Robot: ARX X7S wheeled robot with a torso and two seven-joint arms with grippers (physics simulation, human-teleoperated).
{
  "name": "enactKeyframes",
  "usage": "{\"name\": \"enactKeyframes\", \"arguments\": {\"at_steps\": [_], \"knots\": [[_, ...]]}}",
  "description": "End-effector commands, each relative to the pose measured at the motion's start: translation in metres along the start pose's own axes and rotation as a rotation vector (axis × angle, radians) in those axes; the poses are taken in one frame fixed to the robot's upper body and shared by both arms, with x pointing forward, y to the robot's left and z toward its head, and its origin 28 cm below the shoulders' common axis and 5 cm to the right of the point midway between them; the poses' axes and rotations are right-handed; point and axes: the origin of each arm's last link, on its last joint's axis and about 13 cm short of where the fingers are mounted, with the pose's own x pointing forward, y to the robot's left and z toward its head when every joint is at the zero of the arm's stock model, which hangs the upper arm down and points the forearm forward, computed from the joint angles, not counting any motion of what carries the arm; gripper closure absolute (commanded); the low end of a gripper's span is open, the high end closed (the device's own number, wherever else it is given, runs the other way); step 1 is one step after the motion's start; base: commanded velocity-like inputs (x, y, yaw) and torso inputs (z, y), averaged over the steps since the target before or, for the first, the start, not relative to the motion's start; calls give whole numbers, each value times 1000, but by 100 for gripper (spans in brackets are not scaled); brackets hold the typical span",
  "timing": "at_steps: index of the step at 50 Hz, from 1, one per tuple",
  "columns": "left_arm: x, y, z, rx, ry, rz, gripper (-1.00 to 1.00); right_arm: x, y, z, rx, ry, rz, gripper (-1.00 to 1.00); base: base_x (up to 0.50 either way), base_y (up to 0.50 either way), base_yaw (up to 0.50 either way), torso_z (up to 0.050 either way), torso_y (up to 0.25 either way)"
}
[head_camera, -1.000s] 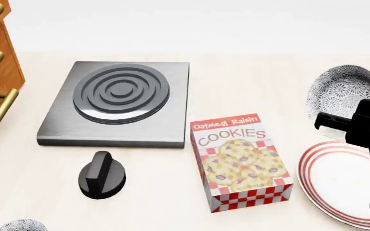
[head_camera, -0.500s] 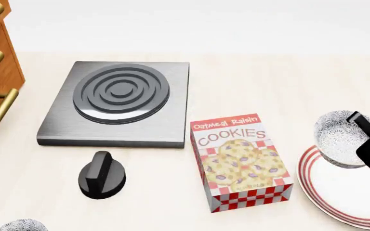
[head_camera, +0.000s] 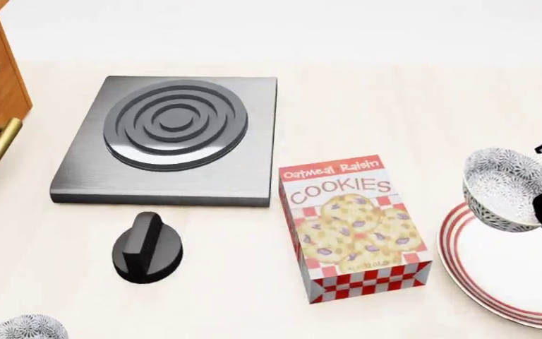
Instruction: Pick the akita bowl from table center and place it on the plate.
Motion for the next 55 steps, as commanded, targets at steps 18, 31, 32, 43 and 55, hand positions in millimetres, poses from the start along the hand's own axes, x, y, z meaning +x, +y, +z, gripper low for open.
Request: {"name": "enactKeyframes", "arguments": {"at_steps": [18, 31, 32, 43, 55], "knots": [[-2, -1, -3, 29, -19, -14, -100, -15, -5, 17, 72, -79, 19, 100, 0, 0, 0, 0, -61], [-1, 0, -2, 30, -30, -7, -100, -13, -8, 18, 89, -83, 21, 100, 0, 0, 0, 0, -147], [-1, 0, -2, 39, -34, -7, -100, -13, -8, 18, 89, -83, 21, 100, 0, 0, 0, 0, -250], [0, 1, -1, -5, -12, -4, -100, -14, -8, 20, 95, -86, 26, 100, 0, 0, 0, 0, -159], [1, 2, -1, -16, 2, 36, -100, -16, -5, 24, 106, -94, 33, 100, 0, 0, 0, 0, -87]]}}
